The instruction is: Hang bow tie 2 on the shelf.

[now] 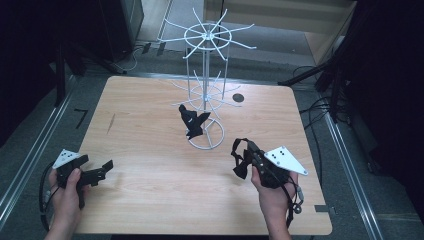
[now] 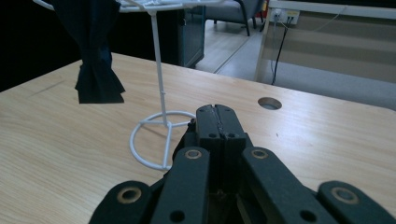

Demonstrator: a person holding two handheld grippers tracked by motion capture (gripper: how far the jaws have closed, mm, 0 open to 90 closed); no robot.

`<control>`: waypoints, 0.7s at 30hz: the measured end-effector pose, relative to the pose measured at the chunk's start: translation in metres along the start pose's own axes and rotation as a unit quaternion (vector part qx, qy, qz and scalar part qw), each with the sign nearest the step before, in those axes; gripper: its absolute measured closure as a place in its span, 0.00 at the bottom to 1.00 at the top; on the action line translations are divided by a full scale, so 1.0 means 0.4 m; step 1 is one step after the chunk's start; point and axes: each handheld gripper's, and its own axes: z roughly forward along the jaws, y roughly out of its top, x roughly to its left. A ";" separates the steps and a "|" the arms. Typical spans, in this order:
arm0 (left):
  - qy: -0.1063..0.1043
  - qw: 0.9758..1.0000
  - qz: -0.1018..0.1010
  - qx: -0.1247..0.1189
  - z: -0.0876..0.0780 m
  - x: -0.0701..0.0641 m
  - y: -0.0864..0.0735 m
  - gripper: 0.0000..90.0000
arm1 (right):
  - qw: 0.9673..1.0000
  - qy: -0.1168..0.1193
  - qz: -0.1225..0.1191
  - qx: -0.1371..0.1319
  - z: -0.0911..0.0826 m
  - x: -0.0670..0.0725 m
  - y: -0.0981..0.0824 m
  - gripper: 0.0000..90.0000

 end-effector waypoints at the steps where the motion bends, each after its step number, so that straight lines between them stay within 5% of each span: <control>1: 0.000 1.000 0.000 0.000 0.000 0.000 0.000 0.00 | 1.000 0.002 -0.001 -0.003 0.001 0.003 0.006 1.00; 21: 0.000 1.000 0.001 0.001 0.000 0.001 0.000 0.00 | 0.999 0.028 -0.011 -0.030 0.014 0.057 0.074 1.00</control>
